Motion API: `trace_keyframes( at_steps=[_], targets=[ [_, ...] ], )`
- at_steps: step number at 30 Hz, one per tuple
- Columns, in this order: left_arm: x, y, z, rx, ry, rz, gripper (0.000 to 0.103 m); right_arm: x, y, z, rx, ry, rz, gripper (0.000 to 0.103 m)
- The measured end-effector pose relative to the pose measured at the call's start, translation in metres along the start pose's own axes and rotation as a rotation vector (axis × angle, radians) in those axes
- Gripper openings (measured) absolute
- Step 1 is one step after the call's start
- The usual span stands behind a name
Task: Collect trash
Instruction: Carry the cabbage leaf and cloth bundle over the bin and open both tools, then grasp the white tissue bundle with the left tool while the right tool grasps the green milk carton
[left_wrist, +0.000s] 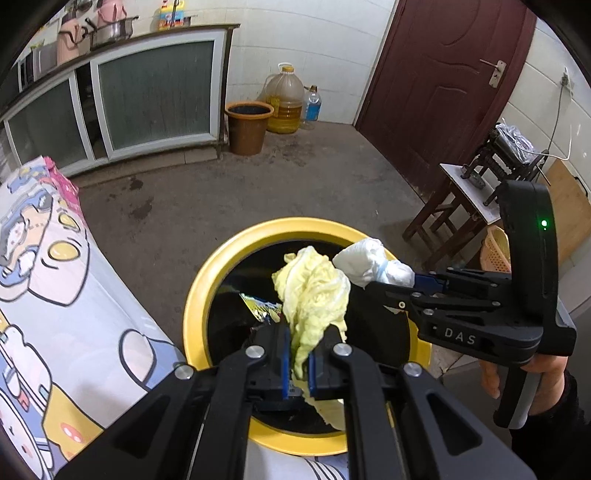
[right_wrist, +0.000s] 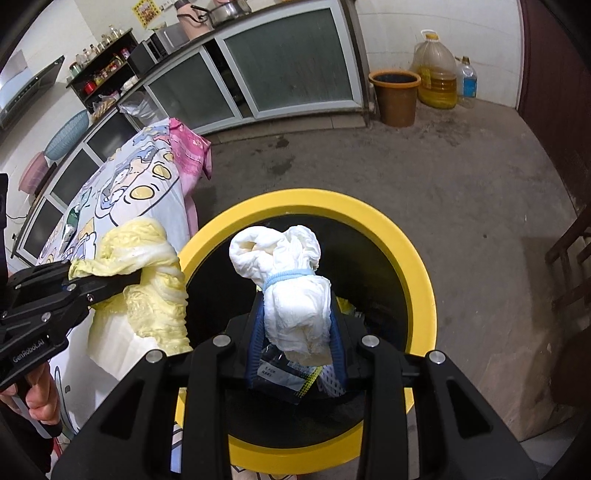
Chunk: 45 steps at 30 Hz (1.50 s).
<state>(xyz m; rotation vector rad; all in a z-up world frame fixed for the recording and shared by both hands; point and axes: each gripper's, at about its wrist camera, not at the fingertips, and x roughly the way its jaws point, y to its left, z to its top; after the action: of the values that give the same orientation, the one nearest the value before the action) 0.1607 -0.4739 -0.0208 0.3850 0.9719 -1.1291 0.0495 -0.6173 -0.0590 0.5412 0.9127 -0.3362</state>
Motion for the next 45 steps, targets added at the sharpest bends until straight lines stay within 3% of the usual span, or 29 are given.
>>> trace_keyframes(
  at_steps=[5, 8, 10, 15, 21, 28, 33, 38, 45],
  targets=[
    [-0.001, 0.003, 0.0, -0.014, -0.016, -0.02, 0.011, 0.001, -0.003, 0.001, 0.021, 0.008, -0.012, 0.036],
    [-0.007, 0.008, -0.001, -0.04, -0.03, -0.03, 0.035, 0.0, -0.006, 0.003, 0.037, 0.008, -0.023, 0.045],
    [-0.013, 0.011, -0.002, -0.055, -0.048, -0.013, 0.062, -0.002, -0.007, 0.003, 0.046, 0.0, -0.033, 0.048],
    [-0.023, 0.018, -0.005, -0.089, -0.055, 0.009, 0.069, -0.008, -0.007, 0.004, 0.061, -0.01, -0.037, 0.049],
    [-0.045, 0.021, -0.009, -0.076, -0.095, 0.024, 0.092, -0.019, 0.001, 0.005, 0.05, -0.031, -0.042, 0.049],
    [-0.047, 0.007, 0.005, -0.031, -0.069, 0.068, 0.093, -0.038, 0.008, 0.005, 0.054, -0.064, -0.046, 0.049],
    [-0.068, 0.01, 0.005, -0.039, -0.11, 0.063, 0.094, -0.049, 0.019, 0.007, 0.025, -0.077, -0.053, 0.049],
    [-0.102, 0.044, -0.016, -0.11, -0.16, 0.086, 0.094, -0.051, 0.042, 0.014, -0.019, -0.082, -0.038, 0.053],
    [-0.175, 0.114, -0.071, -0.218, -0.245, 0.188, 0.094, -0.032, 0.116, 0.032, -0.155, -0.073, 0.027, 0.054]
  ],
)
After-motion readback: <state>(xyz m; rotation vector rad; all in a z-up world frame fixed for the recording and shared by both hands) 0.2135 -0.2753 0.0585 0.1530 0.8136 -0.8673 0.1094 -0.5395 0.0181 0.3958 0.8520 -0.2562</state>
